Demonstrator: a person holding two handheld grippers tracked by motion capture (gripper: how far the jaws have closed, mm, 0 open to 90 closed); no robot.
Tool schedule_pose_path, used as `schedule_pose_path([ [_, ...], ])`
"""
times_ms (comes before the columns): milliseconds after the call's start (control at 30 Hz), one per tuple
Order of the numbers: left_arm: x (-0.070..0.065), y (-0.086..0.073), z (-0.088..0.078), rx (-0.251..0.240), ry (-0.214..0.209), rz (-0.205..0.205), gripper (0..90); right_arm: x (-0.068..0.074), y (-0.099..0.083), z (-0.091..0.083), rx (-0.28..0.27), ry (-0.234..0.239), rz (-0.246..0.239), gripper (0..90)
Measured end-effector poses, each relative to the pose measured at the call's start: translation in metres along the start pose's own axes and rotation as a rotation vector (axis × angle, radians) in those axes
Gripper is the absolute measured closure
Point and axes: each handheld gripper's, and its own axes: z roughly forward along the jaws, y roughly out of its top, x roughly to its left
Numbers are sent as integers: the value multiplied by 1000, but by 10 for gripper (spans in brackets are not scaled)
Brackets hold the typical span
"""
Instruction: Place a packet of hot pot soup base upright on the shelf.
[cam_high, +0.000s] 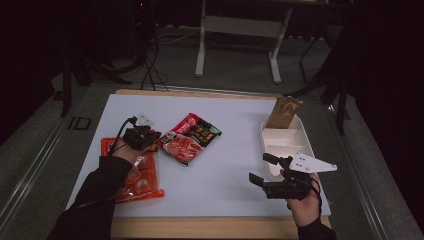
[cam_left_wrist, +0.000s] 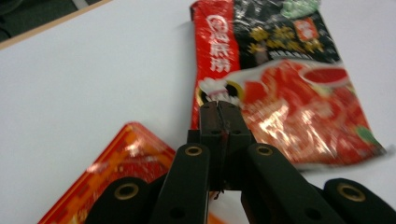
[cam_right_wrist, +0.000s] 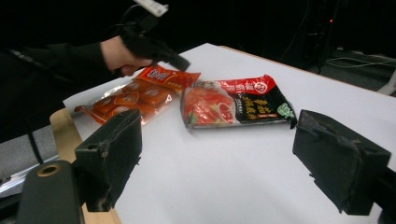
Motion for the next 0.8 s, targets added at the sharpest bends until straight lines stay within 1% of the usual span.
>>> schedule_pose_path([
  [67,5,3,9,4,-11,-20,899,0,0,0,3,3,-1,155],
  [100,7,4,13,12,1,-17,899,1,0,0,3,3,-3,155],
  [167,13,7,23,19,-8,-36,899,1,1,0,2,10,0,155],
  [200,15,8,27,24,0,-41,900,2,1,0,-1,13,-3,155],
  [233,16,10,31,39,6,-33,900,2,1,0,-2,12,-6,155],
  [267,18,11,35,39,2,-39,900,2,1,-1,-1,14,-7,155],
  [333,19,13,42,60,22,-31,900,2,1,-1,-3,13,-7,155],
  [367,20,14,45,58,10,-31,900,1,0,-1,-3,13,-7,155],
  [400,20,16,48,64,30,-21,900,1,0,-1,-3,16,-4,155],
  [433,20,17,51,70,37,-21,900,1,0,-1,-4,18,-1,155],
  [467,21,18,54,81,31,-18,900,1,0,-1,-4,17,0,155],
  [500,20,19,58,96,45,-6,899,0,-1,-1,-3,20,-1,155],
  [533,20,20,61,113,41,2,900,0,-1,0,-1,19,0,155],
  [600,19,21,66,127,37,10,900,0,-1,0,1,22,4,155],
  [633,19,22,67,138,25,12,900,0,-1,0,2,23,4,155],
  [667,17,22,69,137,19,14,900,0,-1,0,2,24,2,155],
  [733,15,23,71,152,-1,31,900,0,-2,0,-1,28,7,155],
  [767,13,23,72,153,1,46,900,-1,-2,0,-2,30,10,155],
  [800,13,23,73,160,3,52,900,-1,-2,0,-3,31,12,155],
])
